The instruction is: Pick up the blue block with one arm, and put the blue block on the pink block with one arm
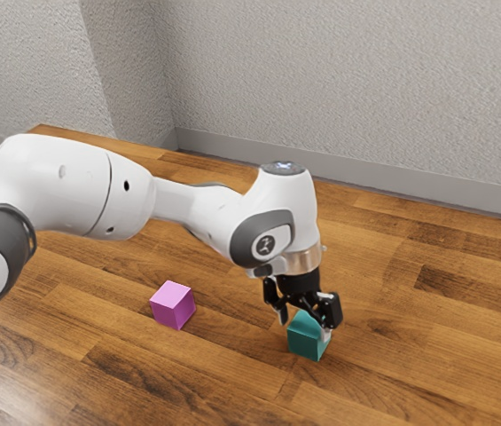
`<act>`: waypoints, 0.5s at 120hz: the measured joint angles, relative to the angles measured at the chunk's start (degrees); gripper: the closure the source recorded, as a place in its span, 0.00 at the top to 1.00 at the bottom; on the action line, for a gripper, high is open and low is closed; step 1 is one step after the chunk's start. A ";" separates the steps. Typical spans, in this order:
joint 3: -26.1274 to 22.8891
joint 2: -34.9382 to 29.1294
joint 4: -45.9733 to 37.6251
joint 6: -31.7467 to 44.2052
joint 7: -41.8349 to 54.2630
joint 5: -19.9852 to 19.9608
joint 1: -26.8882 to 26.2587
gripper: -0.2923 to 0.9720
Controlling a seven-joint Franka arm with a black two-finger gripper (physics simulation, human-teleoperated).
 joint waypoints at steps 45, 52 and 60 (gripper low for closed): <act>0.11 1.96 1.77 0.33 0.24 1.74 0.00 0.77; 0.08 2.25 1.77 0.39 0.25 1.76 0.00 0.77; -0.04 2.59 1.82 0.49 0.21 1.78 0.00 0.77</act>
